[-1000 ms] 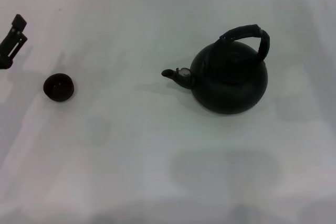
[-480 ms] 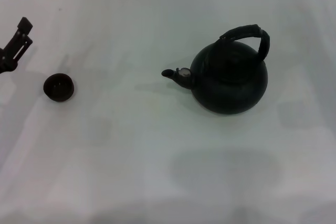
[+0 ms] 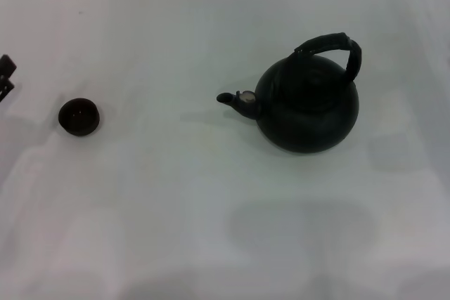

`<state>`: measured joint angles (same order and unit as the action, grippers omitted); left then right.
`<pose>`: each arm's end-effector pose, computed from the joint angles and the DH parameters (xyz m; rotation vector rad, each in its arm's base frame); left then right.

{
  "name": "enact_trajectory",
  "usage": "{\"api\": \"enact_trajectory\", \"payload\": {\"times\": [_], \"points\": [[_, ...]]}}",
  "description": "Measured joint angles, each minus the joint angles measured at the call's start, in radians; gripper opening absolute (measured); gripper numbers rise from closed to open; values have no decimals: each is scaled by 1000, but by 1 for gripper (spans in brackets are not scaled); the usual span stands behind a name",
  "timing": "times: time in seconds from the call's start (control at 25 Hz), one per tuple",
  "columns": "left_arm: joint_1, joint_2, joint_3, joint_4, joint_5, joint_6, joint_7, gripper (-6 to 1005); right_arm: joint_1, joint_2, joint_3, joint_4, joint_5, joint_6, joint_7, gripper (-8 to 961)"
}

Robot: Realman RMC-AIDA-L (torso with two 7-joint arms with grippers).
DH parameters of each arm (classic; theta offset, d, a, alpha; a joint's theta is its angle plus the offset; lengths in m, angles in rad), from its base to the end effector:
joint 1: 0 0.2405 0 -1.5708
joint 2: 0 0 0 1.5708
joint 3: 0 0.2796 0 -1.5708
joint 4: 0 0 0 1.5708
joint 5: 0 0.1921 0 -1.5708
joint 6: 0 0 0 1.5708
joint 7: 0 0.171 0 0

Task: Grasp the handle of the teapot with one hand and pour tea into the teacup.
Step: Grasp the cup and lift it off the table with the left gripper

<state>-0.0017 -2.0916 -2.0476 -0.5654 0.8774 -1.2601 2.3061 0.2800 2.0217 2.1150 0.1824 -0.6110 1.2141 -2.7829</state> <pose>-0.3673 0.2525 0.0170 -1.7927 -0.6894 -0.8390 0.3859 0.3161 0.0318 -1.6568 0.4934 0.5949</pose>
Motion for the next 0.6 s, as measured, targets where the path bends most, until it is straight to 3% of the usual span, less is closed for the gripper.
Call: {"api": "enact_trajectory", "payload": {"times": [0.28, 0.44, 0.6], "points": [[196, -1, 217, -352, -30, 245, -130, 843, 5, 0, -21, -11, 4, -2, 0, 422], [248, 5, 317, -483, -25, 381, -212, 843, 5, 0, -22, -21, 4, -8, 1, 421], [260, 6, 402, -559, 11, 504, -260, 850, 5, 0, -23, -28, 4, -10, 0, 421]]}}
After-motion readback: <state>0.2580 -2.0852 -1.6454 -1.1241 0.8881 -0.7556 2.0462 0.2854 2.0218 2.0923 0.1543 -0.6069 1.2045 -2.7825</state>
